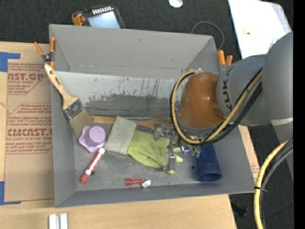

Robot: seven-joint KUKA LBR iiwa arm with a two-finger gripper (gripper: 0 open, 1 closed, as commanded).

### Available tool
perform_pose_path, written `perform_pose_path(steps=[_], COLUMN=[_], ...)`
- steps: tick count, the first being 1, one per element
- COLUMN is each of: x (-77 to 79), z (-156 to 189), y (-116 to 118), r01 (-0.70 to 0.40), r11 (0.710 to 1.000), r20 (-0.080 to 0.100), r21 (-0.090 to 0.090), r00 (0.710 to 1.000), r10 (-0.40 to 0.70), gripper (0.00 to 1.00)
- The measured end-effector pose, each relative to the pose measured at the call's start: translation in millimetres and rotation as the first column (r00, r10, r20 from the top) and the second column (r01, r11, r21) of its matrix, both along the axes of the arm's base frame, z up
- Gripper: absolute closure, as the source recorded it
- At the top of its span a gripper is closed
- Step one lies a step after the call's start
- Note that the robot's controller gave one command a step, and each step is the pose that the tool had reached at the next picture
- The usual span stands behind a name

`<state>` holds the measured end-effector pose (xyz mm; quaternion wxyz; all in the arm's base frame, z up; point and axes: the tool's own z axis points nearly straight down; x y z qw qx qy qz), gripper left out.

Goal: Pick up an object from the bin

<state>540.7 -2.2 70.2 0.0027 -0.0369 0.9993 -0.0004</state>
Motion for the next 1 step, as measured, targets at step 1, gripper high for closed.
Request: perform_pose_path(steps=[1], x=[5.6], z=[-0.1], y=[6.9], r01=[0.06], r11=[0.998], r20=[-0.003], r21=[-0.001], r00=[0.998], r10=[-0.06], gripper=[0.0])
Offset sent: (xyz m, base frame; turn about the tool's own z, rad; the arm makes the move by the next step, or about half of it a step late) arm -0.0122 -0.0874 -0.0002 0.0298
